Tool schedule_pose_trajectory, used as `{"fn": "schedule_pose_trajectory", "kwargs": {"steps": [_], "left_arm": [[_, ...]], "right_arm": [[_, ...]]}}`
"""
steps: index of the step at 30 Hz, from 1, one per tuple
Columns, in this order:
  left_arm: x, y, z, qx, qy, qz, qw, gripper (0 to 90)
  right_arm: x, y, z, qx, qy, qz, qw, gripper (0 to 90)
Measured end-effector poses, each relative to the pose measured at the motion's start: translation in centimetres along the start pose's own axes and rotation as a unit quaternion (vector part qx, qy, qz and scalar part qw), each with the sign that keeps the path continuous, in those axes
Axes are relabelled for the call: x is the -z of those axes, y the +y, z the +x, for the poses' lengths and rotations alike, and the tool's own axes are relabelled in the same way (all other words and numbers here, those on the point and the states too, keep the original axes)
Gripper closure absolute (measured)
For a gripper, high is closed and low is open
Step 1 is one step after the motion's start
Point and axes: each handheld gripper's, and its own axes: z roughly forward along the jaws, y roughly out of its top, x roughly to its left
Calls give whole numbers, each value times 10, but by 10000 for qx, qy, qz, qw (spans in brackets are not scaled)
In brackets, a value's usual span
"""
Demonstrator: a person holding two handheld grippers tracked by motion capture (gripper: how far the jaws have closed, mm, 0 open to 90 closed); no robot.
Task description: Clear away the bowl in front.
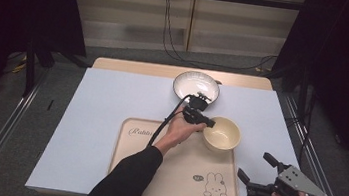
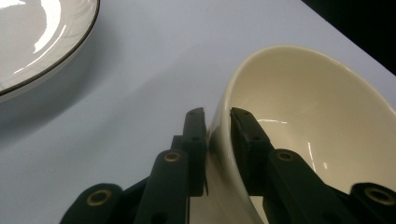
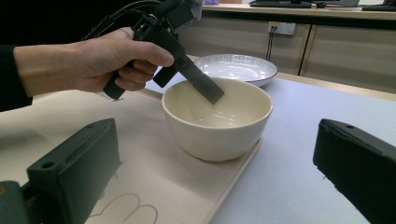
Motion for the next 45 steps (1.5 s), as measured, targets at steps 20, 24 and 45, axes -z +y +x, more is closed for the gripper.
{"fn": "schedule_pose_trajectory", "kwargs": {"steps": [20, 24, 45], "left_arm": [[7, 0, 8, -130, 837, -487, 9952, 34], [11, 0, 5, -213, 799, -541, 9951, 41], [62, -16, 1, -933, 1403, -1768, 9697, 22]], "right_arm": [[0, 0, 0, -19, 2, 10, 10000, 4], [0, 0, 0, -23, 5, 1, 10000, 4], [-1, 1, 1, 12, 8, -12, 10000, 4]]}}
